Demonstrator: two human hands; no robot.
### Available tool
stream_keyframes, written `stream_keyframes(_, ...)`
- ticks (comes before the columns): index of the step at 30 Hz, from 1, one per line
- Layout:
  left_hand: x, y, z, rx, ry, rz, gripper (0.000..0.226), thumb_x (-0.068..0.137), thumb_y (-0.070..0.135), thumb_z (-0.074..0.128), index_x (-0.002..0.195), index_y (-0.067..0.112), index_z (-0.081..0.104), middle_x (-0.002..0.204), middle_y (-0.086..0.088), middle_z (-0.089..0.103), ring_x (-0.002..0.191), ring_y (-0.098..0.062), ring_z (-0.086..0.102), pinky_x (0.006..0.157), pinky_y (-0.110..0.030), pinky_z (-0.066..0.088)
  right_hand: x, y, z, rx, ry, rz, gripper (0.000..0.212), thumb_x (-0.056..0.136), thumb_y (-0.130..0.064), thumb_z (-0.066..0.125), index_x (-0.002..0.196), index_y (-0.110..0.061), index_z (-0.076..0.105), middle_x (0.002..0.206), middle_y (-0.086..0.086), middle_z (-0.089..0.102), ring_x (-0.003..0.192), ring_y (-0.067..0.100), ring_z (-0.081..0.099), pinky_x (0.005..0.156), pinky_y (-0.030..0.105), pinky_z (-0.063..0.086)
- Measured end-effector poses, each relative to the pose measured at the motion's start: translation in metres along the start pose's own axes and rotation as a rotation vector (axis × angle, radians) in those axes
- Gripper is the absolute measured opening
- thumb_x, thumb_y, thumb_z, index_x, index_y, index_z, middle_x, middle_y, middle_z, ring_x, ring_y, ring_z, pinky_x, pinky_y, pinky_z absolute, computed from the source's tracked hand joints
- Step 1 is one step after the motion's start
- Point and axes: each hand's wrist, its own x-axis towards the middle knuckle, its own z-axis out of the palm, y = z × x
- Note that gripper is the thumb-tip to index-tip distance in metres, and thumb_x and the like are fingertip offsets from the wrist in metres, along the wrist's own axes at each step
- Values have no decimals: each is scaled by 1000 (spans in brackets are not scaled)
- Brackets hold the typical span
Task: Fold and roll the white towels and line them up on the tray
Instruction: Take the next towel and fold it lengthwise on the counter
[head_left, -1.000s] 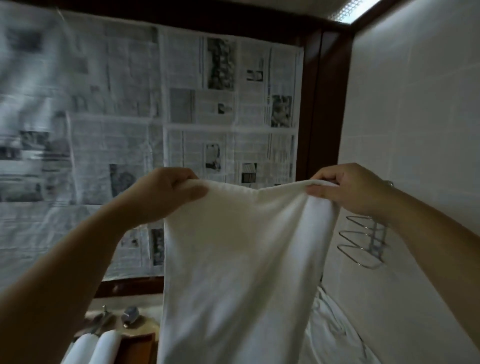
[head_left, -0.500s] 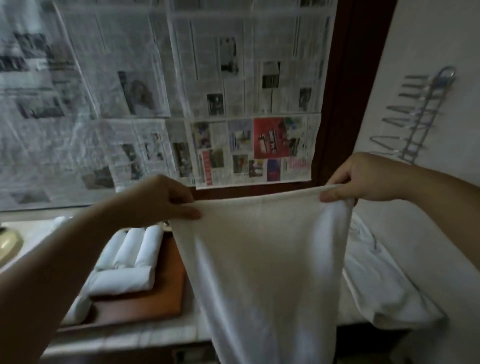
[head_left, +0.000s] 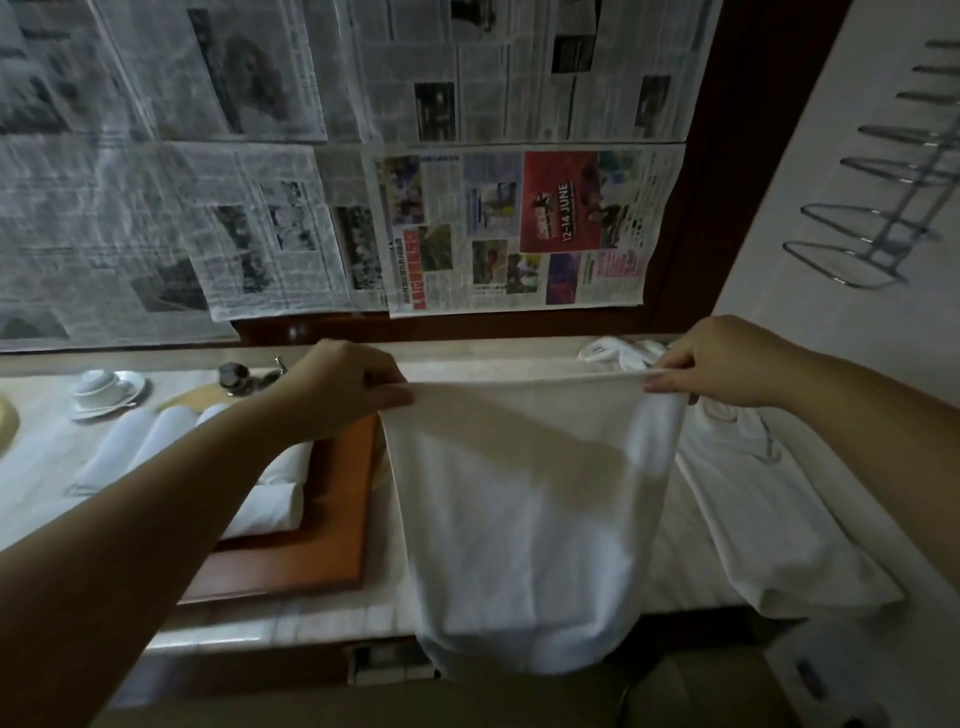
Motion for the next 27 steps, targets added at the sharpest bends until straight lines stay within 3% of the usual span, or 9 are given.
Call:
stream_keyframes(5, 44, -14, 14, -3, 108, -25, 11, 91, 34, 79, 94, 24, 78, 84, 12, 69, 77, -3, 62, 70, -27, 53, 42, 15, 0, 22, 62, 15, 15, 95, -45, 72, 92, -33, 80, 77, -18, 73, 61, -1, 66, 73, 36, 58)
stream_keyframes(10, 97, -35, 44, -12, 192, -96, 7, 96, 34, 75, 98, 27, 73, 86, 14, 64, 76, -5, 58, 65, -15, 40, 102, 46, 13, 53, 115, 43, 15, 97, -43, 68, 97, -31, 77, 84, -13, 72, 71, 9, 68, 77, 39, 58)
stream_keyframes(15, 157, -68, 108, -23, 150, -253, 12, 99, 30, 70, 103, 19, 74, 90, 4, 69, 79, -16, 61, 69, -29, 40, 174, 83, 61, 133, 114, 102, 19, 99, -36, 65, 89, -22, 71, 81, -8, 65, 79, 20, 64, 72, 37, 53)
stream_keyframes(17, 178, -83, 140, -29, 113, -314, 14, 99, 32, 69, 103, 19, 75, 96, 1, 72, 85, -21, 64, 73, -30, 42, 202, 99, 89, 168, 75, 136, 25, 99, -32, 64, 77, -19, 61, 76, -11, 58, 77, 19, 62, 64, 31, 43)
stream_keyframes(21, 198, -104, 211, -91, 26, -504, 12, 100, 29, 66, 101, 19, 73, 96, 2, 70, 86, -21, 63, 73, -30, 42, 248, 134, 166, 220, -131, 275, 37, 98, -28, 62, 65, -16, 51, 66, 4, 54, 66, 25, 56, 59, 35, 36)
stream_keyframes(23, 202, -112, 245, -100, -18, -595, 12, 101, 31, 63, 98, 23, 71, 96, 2, 71, 85, -19, 63, 73, -30, 43, 263, 149, 205, 244, -195, 333, 33, 97, -31, 63, 68, -17, 53, 74, 5, 59, 76, 30, 61, 62, 34, 39)
stream_keyframes(27, 215, -125, 287, -97, -70, -743, 16, 101, 31, 58, 98, 22, 71, 91, 2, 70, 78, -17, 63, 70, -31, 49, 289, 164, 253, 233, -222, 395, 19, 97, -38, 67, 100, -19, 66, 110, 9, 71, 103, 33, 66, 82, 35, 49)
